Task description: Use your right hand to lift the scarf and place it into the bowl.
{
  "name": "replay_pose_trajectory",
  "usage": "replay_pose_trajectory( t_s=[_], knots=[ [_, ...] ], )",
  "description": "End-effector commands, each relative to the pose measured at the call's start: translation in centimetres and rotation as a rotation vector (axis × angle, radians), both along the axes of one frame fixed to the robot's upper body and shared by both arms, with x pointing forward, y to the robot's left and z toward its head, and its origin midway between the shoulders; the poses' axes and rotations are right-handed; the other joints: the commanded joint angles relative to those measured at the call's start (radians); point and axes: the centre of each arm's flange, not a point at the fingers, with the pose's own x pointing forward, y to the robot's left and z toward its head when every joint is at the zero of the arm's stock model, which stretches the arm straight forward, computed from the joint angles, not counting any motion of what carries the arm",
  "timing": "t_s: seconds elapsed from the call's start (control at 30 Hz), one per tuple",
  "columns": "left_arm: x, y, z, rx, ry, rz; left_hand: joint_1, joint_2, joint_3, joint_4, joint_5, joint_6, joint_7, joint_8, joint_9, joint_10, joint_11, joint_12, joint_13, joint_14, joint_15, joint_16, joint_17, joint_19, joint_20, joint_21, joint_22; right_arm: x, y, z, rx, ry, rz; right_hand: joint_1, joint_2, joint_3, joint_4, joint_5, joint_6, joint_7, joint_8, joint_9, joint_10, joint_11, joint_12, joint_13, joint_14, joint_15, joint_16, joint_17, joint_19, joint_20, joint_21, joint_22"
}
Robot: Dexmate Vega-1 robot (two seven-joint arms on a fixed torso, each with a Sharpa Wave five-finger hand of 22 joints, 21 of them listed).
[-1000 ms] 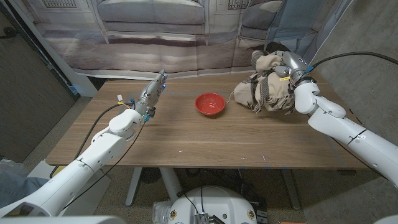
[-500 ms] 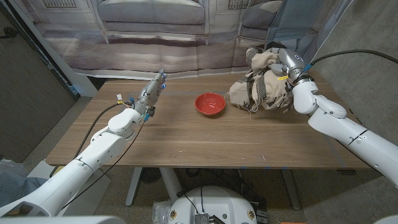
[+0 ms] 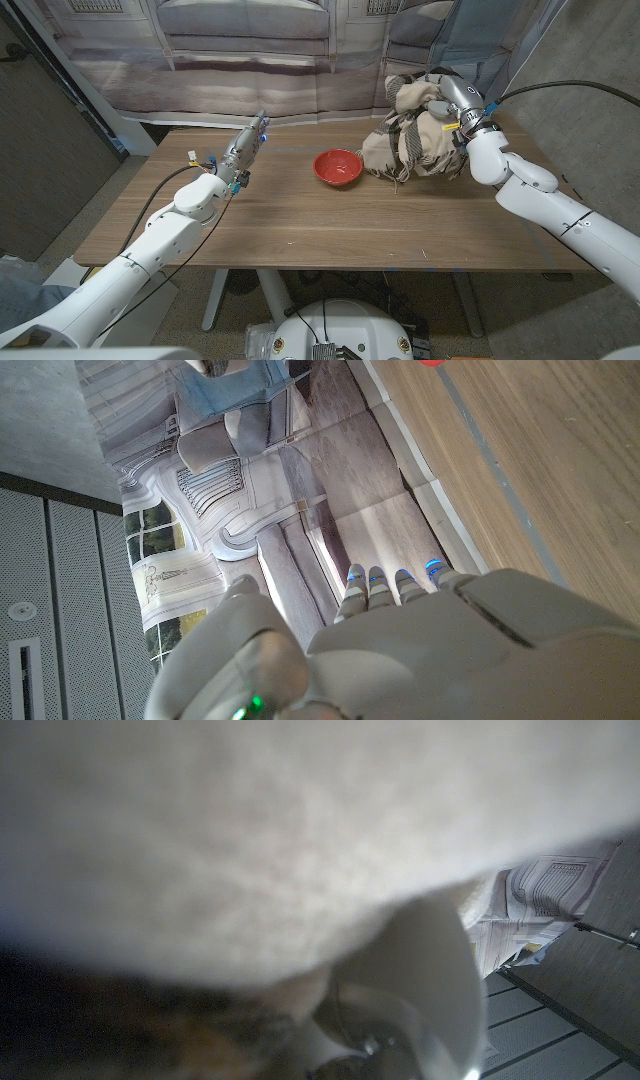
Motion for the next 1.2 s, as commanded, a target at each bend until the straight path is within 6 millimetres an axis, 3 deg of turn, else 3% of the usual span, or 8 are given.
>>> replay_pose_trajectory(
  t_s=[0.03, 0.57, 0.9, 1.2],
  knots=[
    [-0.5, -0.1, 0.1, 0.000, -0.011, 0.004, 0.002, 0.008, -0.005, 0.003, -0.002, 0.002, 0.004, -0.001, 0.005, 0.002, 0.002, -0.002, 0.002, -0.008, -0.007, -0.002, 0.004, -0.105, 0.000, 0.001, 0.003, -1.2, 1.9, 0.0, -0.028, -0.050, 0.089, 0.076, 0.075, 0.003, -0.002, 0.007, 0.010, 0.001, 0.006, 0.003, 0.010, -0.006, -0.002, 0.005, 0.012, -0.130, 0.005, 0.005, -0.006, -0.131, 0.010, -0.001],
    [-1.0, 0.2, -0.4, -0.009, -0.020, 0.007, 0.003, 0.009, -0.007, 0.002, -0.003, 0.002, 0.004, 0.000, 0.005, 0.002, 0.001, -0.002, 0.002, -0.007, -0.007, -0.001, 0.004, -0.106, 0.000, 0.001, 0.003, -3.7, 4.0, 1.9, -0.071, -0.103, 0.196, 0.080, 0.077, 0.005, -0.002, 0.007, 0.011, 0.002, 0.006, 0.003, 0.016, -0.006, -0.009, 0.008, 0.017, -0.130, 0.006, 0.011, -0.005, -0.131, 0.023, -0.014],
    [-0.9, 0.4, 0.5, 0.012, -0.022, 0.003, 0.003, 0.010, -0.008, 0.002, -0.003, 0.002, 0.004, 0.000, 0.005, 0.003, 0.001, -0.002, 0.002, -0.007, -0.006, -0.001, 0.004, -0.106, 0.000, 0.001, 0.003, -3.9, 5.8, 1.8, -0.129, -0.118, 0.208, 0.081, 0.078, 0.006, -0.002, 0.007, 0.017, 0.000, 0.007, 0.002, 0.022, -0.008, -0.011, 0.010, 0.016, -0.131, 0.005, 0.013, -0.006, -0.129, 0.028, -0.021],
    [-0.9, 0.5, 1.6, 0.041, -0.014, 0.013, 0.004, 0.010, -0.009, 0.002, -0.003, 0.001, 0.004, -0.001, 0.005, 0.002, 0.001, -0.002, 0.002, -0.008, -0.007, -0.002, 0.004, -0.106, 0.000, 0.001, 0.003, -2.5, 8.3, 1.2, -0.222, -0.104, 0.196, 0.076, 0.077, 0.004, 0.002, 0.007, 0.022, -0.002, 0.009, 0.002, 0.024, -0.011, -0.014, 0.011, 0.016, -0.130, 0.003, 0.013, -0.010, -0.128, 0.032, -0.027]
  ],
)
